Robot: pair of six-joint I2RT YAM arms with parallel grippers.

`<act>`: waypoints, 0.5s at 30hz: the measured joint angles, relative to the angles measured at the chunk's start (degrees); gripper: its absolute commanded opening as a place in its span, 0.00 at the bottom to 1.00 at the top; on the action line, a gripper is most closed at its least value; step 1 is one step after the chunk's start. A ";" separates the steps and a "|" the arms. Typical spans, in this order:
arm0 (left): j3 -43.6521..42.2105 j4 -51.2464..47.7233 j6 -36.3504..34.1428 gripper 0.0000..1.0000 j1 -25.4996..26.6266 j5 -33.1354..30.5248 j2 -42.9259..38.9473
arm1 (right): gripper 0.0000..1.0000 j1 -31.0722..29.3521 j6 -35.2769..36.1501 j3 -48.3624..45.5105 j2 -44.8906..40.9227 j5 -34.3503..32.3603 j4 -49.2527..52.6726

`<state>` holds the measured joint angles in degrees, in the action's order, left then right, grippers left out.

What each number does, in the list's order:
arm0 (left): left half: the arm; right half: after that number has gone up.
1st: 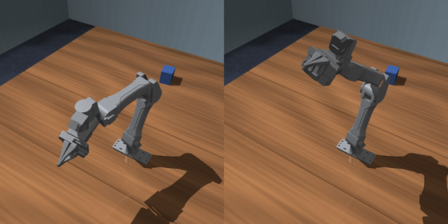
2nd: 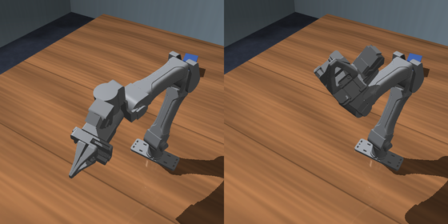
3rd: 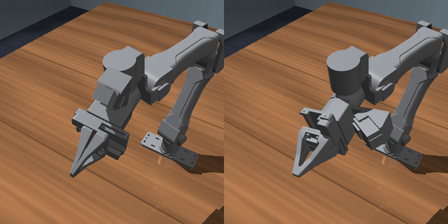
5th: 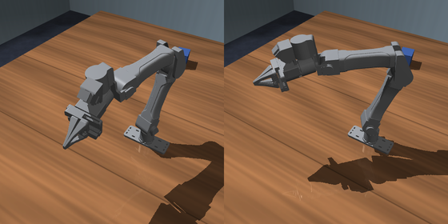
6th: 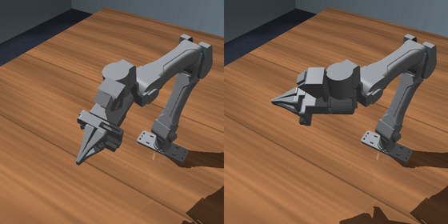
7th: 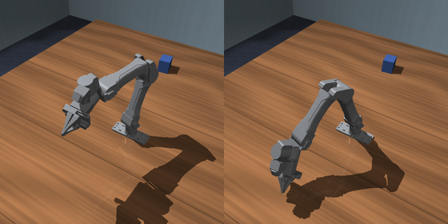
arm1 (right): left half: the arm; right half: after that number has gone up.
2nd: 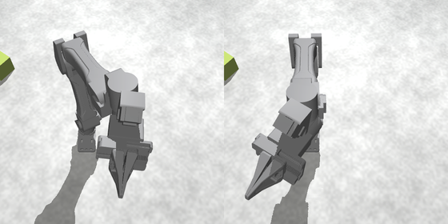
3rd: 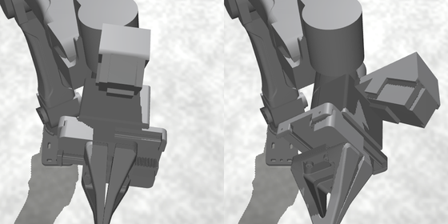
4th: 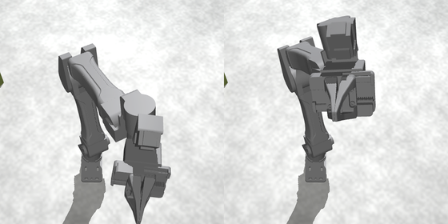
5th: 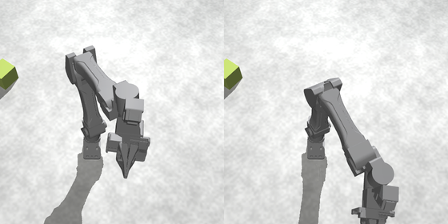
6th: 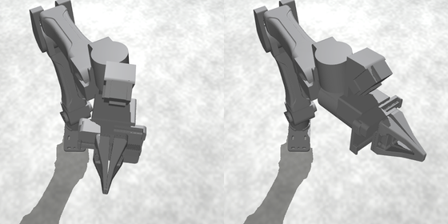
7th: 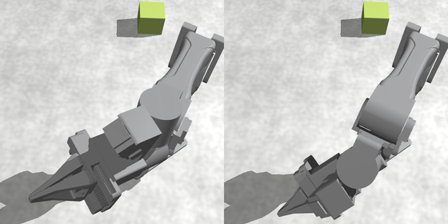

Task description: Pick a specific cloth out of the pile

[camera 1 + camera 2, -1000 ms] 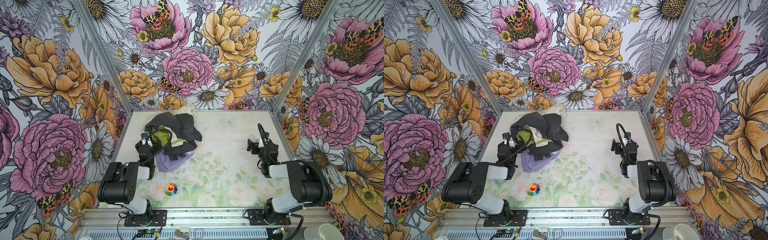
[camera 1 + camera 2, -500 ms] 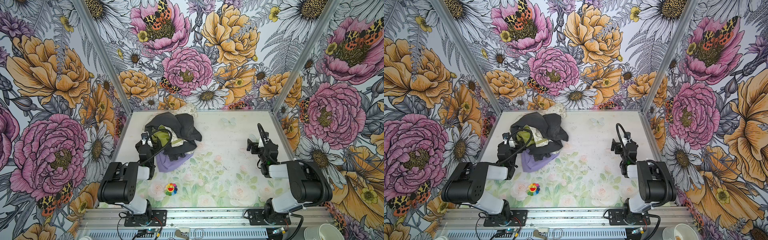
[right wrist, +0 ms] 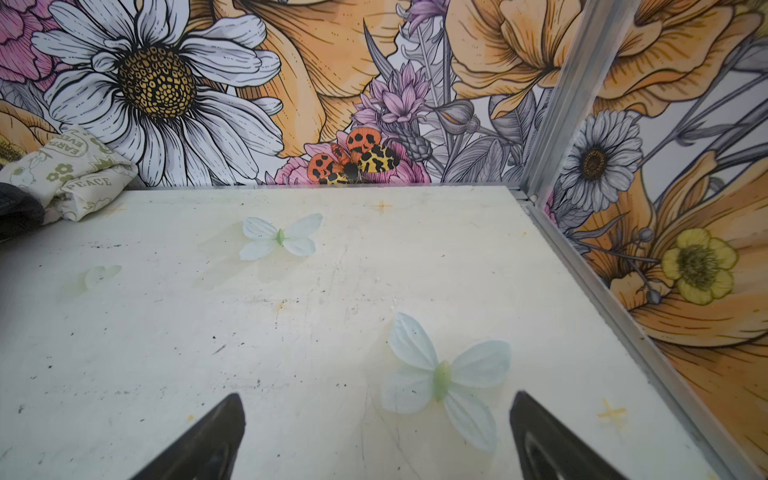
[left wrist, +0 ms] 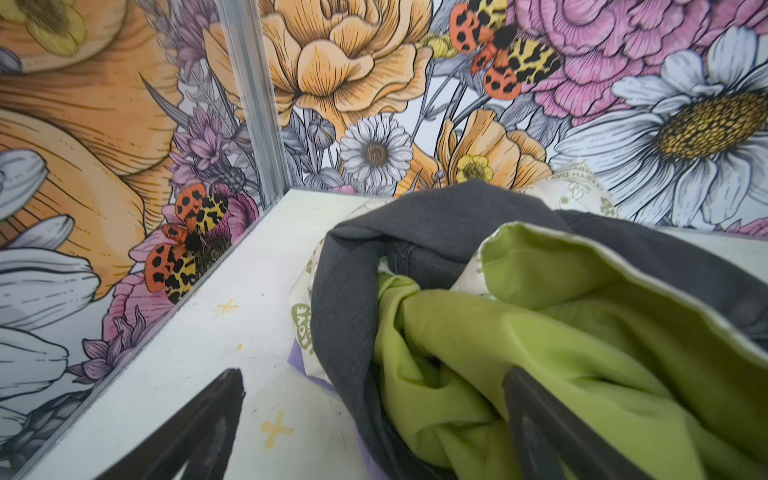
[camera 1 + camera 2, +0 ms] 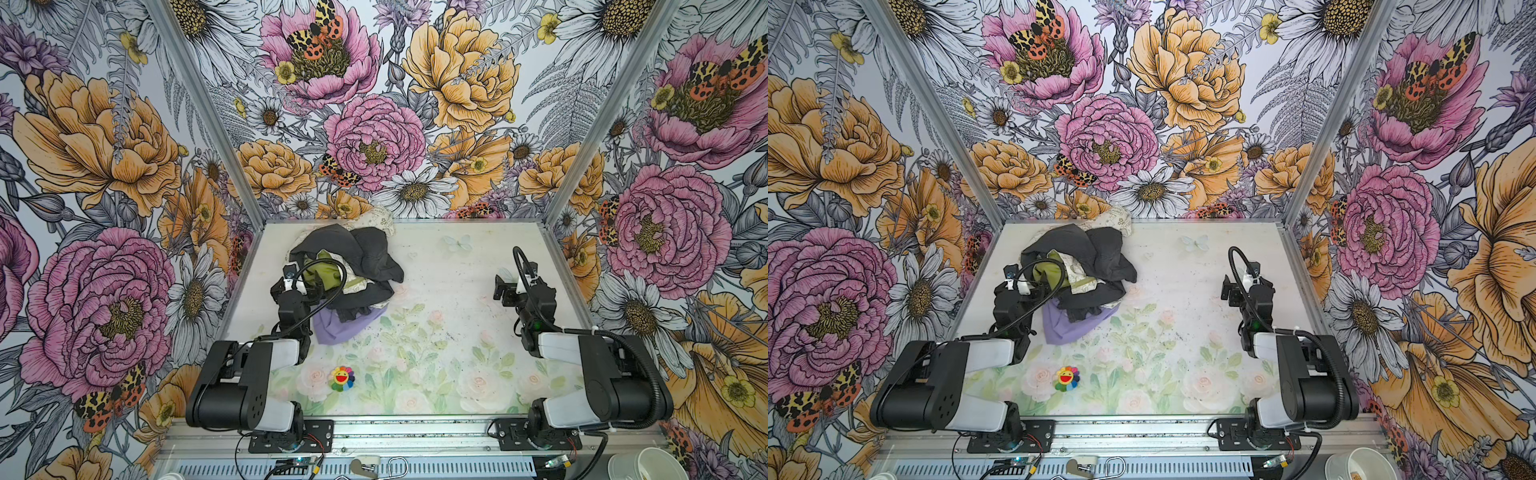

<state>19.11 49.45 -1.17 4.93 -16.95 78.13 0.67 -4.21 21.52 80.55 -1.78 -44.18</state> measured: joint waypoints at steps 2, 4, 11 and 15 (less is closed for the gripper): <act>0.11 -4.33 -0.31 0.99 2.34 -2.86 -7.26 | 0.99 -0.52 0.00 0.17 -4.50 -1.33 2.93; 0.55 -9.33 -0.04 0.99 4.59 -5.64 -14.05 | 0.99 -0.74 -0.61 0.79 -8.52 -2.10 6.38; 3.58 -31.54 9.92 0.99 14.10 -14.75 -33.73 | 1.00 -1.11 -4.94 4.22 -18.53 -1.66 18.60; 6.49 -43.71 19.26 0.98 19.12 -16.98 -39.23 | 0.99 -1.14 -7.43 6.69 -22.93 0.70 24.85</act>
<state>25.61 5.74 18.09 24.05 -33.93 38.89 -0.47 -11.64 28.21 57.63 -1.08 -19.33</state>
